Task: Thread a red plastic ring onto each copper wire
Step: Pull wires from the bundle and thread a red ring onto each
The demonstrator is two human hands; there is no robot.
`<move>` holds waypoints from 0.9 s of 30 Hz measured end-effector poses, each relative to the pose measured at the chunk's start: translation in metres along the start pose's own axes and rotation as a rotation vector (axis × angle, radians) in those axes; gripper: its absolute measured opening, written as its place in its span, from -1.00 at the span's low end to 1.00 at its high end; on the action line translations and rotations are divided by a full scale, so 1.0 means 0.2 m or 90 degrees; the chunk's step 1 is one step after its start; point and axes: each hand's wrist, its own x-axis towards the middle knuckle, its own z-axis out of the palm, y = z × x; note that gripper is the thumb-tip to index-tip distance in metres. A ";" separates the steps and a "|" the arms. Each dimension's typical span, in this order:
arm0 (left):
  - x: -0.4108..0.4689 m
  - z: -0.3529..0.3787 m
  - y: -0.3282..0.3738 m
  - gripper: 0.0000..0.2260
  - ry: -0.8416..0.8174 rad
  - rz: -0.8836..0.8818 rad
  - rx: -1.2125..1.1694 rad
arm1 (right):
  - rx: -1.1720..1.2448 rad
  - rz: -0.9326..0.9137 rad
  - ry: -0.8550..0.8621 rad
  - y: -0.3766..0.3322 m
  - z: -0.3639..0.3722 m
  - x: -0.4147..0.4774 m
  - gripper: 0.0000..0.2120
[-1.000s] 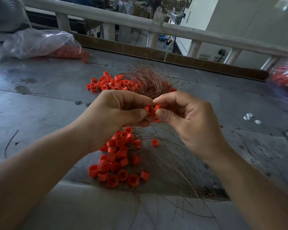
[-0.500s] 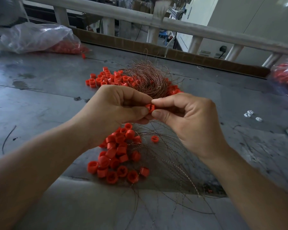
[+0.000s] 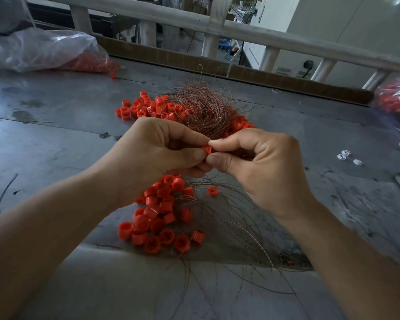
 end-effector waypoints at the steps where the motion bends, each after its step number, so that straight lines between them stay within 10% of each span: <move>1: 0.00 0.01 0.00 -0.75 0.007 0.005 0.008 | -0.013 -0.012 0.002 0.00 0.00 0.00 -0.78; 27: -0.03 -0.03 0.03 -0.78 -0.099 -0.070 -0.122 | 0.068 -0.028 -0.116 -0.01 -0.02 0.01 -0.73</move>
